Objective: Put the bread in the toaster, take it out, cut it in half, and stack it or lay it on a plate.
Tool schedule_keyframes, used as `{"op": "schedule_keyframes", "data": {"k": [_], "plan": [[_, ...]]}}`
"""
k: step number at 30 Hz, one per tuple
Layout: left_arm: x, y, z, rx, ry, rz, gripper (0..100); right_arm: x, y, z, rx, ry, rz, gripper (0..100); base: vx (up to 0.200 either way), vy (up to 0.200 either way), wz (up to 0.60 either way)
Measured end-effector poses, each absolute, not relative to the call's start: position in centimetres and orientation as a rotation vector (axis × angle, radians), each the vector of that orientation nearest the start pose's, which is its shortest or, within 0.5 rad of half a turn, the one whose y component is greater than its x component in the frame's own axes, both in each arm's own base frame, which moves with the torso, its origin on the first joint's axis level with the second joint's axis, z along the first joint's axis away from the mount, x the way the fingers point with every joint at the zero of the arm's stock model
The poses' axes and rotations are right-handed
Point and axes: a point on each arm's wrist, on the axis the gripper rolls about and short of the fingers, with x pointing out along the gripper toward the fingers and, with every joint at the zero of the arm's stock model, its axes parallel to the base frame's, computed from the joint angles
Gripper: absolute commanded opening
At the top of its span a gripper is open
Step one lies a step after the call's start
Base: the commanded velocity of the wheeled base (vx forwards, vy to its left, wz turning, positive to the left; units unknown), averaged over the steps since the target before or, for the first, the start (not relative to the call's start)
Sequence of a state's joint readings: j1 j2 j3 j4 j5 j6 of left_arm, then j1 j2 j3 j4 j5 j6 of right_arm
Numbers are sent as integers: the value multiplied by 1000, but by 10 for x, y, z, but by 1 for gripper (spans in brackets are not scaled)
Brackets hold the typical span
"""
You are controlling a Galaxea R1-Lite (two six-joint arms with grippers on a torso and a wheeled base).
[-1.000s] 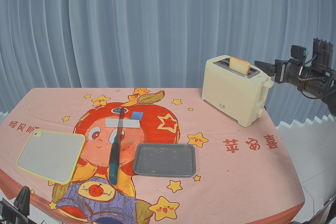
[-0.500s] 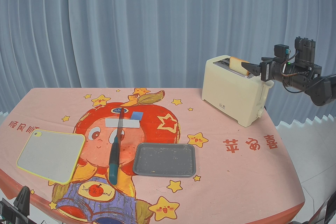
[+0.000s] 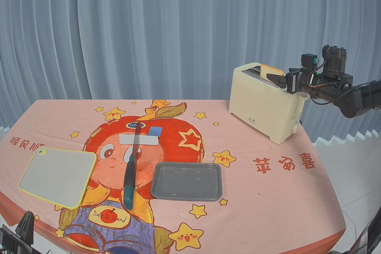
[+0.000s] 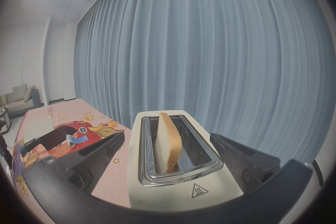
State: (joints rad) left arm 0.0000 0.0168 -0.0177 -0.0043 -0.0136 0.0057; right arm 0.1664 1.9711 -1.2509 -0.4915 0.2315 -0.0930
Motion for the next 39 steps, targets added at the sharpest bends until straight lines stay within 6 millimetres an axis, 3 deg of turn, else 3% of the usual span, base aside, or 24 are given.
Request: {"op": "schedule_keyframes", "data": {"k": [1, 19, 39], "plan": [[-23, 0, 81, 6, -5, -14, 0, 392, 72, 193, -84, 215, 408, 0, 0, 0, 0], [-23, 0, 81, 6, -5, -14, 0, 395, 79, 192, -85, 210, 422, 0, 0, 0, 0], [-23, 0, 81, 6, -5, -14, 0, 360, 81, 238, -56, 101, 437, 0, 0, 0, 0]]}}
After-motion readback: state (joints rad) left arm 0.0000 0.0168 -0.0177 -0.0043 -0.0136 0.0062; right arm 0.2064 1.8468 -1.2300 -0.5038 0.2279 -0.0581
